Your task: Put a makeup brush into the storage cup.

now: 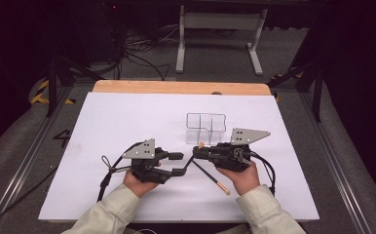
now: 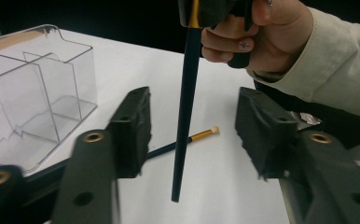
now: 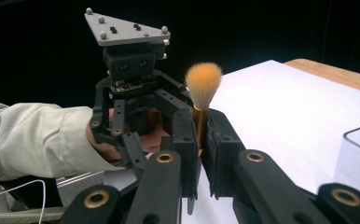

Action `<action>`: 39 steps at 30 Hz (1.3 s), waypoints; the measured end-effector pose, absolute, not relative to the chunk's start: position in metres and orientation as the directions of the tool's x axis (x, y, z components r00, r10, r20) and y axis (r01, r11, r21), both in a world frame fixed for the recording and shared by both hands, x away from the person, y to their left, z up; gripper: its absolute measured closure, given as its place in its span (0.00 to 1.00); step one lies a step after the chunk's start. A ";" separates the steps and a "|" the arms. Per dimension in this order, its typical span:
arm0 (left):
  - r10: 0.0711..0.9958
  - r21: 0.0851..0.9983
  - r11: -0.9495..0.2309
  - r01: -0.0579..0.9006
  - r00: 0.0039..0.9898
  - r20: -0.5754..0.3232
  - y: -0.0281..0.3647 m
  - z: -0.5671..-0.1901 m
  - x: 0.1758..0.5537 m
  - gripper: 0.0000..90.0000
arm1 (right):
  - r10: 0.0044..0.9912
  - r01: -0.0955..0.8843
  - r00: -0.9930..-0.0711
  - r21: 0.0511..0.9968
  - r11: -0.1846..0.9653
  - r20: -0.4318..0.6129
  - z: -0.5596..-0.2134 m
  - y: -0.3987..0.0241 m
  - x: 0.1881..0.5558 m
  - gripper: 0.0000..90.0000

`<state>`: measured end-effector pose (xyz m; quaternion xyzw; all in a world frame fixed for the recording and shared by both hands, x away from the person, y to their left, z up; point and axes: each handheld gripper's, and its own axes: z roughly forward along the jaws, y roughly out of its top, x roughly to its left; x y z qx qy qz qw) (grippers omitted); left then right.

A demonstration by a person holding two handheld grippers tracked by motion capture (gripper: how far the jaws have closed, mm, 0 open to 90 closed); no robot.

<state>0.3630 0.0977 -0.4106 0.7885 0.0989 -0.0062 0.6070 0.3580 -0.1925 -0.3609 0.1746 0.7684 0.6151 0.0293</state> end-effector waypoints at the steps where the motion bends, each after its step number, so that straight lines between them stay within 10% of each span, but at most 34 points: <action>1: 0.158 0.956 -0.239 0.173 0.978 -0.137 0.098 -0.411 0.363 0.45 | 0.307 0.228 -0.938 0.956 0.186 0.164 -0.359 -0.193 0.358 0.93; 9: 0.212 0.948 -0.244 0.206 0.965 -0.155 0.106 -0.410 0.363 0.23 | 0.339 0.195 -0.934 0.955 0.224 0.111 -0.337 -0.198 0.362 0.93; 39: 0.352 0.942 -0.247 0.227 0.927 -0.131 0.128 -0.416 0.365 0.03 | 0.455 0.202 -0.888 0.939 0.278 0.057 -0.285 -0.211 0.397 0.93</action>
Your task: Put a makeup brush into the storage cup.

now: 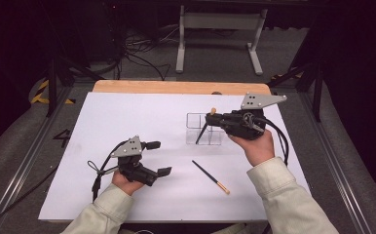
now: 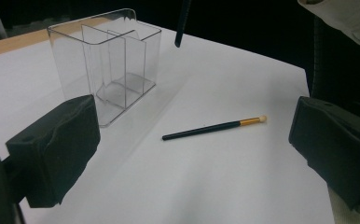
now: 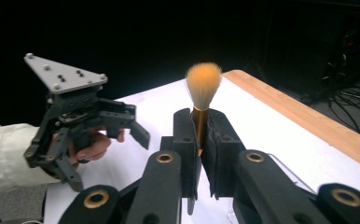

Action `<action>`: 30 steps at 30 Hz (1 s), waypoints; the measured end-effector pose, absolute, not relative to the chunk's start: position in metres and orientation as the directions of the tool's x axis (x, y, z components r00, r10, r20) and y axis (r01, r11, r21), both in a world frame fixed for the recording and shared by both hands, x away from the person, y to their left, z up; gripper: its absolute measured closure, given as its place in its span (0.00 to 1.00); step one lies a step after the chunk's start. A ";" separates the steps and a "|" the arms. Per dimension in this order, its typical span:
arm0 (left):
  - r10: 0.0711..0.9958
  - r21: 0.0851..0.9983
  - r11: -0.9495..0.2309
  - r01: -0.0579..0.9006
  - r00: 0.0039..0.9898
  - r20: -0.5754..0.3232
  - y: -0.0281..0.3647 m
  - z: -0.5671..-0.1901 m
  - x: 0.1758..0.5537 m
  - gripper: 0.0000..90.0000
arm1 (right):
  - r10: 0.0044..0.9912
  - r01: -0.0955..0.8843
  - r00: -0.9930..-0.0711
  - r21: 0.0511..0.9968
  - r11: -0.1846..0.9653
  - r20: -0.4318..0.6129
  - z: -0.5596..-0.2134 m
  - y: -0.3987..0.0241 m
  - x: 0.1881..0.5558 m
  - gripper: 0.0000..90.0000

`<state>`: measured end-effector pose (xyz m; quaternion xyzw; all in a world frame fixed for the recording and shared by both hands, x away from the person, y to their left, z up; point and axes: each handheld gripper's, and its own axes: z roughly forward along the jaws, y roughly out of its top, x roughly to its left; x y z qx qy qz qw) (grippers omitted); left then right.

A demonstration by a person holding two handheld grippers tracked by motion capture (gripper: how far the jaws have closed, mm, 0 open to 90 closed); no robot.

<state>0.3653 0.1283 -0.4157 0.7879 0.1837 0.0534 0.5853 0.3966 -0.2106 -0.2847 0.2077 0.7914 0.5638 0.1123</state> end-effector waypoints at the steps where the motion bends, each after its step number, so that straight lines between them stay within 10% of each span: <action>1: 0.353 0.941 -0.248 0.229 0.926 -0.132 0.128 -0.416 0.365 0.03 | 0.461 0.205 -0.886 0.938 0.280 0.057 -0.284 -0.211 0.398 0.93; 30: 0.415 0.919 -0.270 0.288 0.896 -0.159 0.136 -0.423 0.376 0.03 | 0.591 0.240 -0.806 0.927 0.289 0.025 -0.263 -0.225 0.442 0.93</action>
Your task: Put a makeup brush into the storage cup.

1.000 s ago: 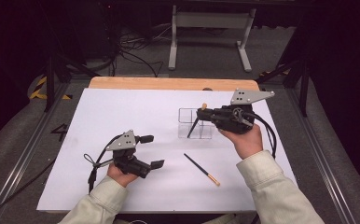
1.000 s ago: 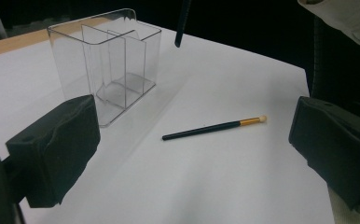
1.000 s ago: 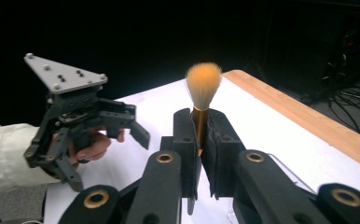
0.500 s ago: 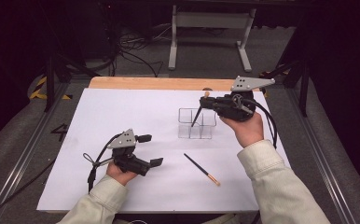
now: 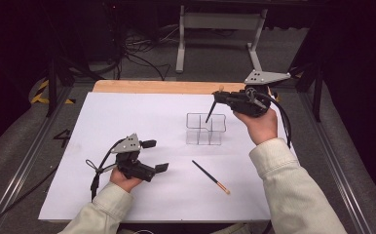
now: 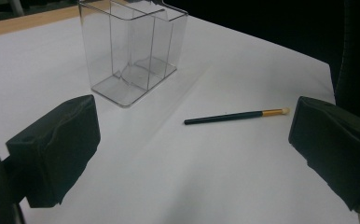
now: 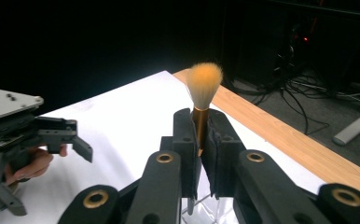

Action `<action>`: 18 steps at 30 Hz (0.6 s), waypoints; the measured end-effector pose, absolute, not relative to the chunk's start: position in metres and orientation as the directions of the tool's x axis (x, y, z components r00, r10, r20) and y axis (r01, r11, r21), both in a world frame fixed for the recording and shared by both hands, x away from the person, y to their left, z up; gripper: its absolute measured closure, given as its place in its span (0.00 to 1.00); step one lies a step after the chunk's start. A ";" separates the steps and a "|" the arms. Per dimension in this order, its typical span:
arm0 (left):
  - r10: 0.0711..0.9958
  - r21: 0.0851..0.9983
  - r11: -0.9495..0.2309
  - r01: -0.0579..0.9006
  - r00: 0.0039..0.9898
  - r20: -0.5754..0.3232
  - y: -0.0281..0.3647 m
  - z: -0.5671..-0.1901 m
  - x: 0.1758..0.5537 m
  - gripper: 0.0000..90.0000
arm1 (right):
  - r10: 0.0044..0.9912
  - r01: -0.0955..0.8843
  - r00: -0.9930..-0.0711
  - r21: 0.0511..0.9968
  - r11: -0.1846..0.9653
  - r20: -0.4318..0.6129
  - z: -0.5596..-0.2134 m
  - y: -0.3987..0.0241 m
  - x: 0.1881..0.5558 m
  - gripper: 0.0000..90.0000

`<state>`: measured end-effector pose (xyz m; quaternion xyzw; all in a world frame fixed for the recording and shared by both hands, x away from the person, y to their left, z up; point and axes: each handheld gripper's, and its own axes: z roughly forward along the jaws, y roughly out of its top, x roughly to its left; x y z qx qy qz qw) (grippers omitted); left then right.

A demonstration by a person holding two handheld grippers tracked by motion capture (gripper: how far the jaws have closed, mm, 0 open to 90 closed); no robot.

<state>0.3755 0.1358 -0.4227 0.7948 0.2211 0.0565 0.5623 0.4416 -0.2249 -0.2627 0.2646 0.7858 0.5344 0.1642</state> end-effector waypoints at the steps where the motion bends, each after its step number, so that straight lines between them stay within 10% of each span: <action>1: 0.416 0.919 -0.270 0.287 0.896 -0.157 0.136 -0.423 0.376 0.03 | 0.598 0.243 -0.801 0.927 0.286 0.025 -0.263 -0.226 0.443 0.93; 18: 0.413 0.916 -0.270 0.296 0.895 -0.168 0.135 -0.424 0.375 0.03 | 0.639 0.282 -0.767 0.924 0.256 0.057 -0.277 -0.228 0.460 0.93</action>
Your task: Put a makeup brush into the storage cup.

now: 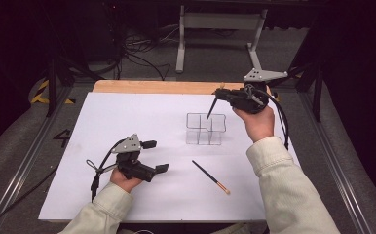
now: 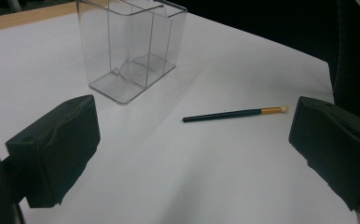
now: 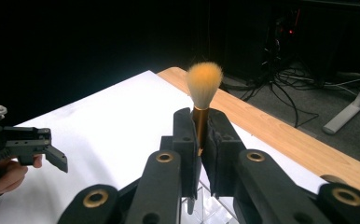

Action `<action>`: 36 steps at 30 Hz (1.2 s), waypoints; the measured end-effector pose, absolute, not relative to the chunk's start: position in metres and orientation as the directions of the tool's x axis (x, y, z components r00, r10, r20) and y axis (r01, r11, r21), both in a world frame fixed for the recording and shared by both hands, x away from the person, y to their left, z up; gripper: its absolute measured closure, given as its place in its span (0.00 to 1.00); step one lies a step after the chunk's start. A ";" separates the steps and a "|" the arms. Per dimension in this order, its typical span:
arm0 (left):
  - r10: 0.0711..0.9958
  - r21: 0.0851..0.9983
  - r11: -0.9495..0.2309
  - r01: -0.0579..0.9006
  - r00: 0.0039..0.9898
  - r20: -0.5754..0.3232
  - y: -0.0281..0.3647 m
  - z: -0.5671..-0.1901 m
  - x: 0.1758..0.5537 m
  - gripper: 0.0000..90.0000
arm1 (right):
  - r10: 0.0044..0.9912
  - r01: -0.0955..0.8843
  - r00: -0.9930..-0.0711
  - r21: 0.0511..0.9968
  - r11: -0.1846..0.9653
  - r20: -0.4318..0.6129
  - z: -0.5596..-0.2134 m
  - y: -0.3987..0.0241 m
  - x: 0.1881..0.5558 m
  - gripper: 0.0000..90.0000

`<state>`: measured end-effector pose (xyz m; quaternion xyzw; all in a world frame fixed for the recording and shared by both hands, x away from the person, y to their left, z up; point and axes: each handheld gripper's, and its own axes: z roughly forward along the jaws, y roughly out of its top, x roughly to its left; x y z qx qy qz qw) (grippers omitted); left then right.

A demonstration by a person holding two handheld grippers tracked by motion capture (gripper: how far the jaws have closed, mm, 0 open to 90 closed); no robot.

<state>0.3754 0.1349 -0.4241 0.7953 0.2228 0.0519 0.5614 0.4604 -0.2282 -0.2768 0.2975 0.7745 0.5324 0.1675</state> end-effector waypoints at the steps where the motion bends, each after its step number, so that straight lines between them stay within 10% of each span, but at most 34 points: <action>1: 0.413 0.916 -0.273 0.294 0.896 -0.165 0.135 -0.424 0.375 0.03 | 0.641 0.290 -0.765 0.922 0.257 0.062 -0.279 -0.228 0.461 0.93; 36: 0.404 0.904 -0.346 0.250 0.910 -0.097 0.130 -0.423 0.370 0.04 | 0.657 0.377 -0.746 0.881 0.285 0.107 -0.327 -0.217 0.473 0.86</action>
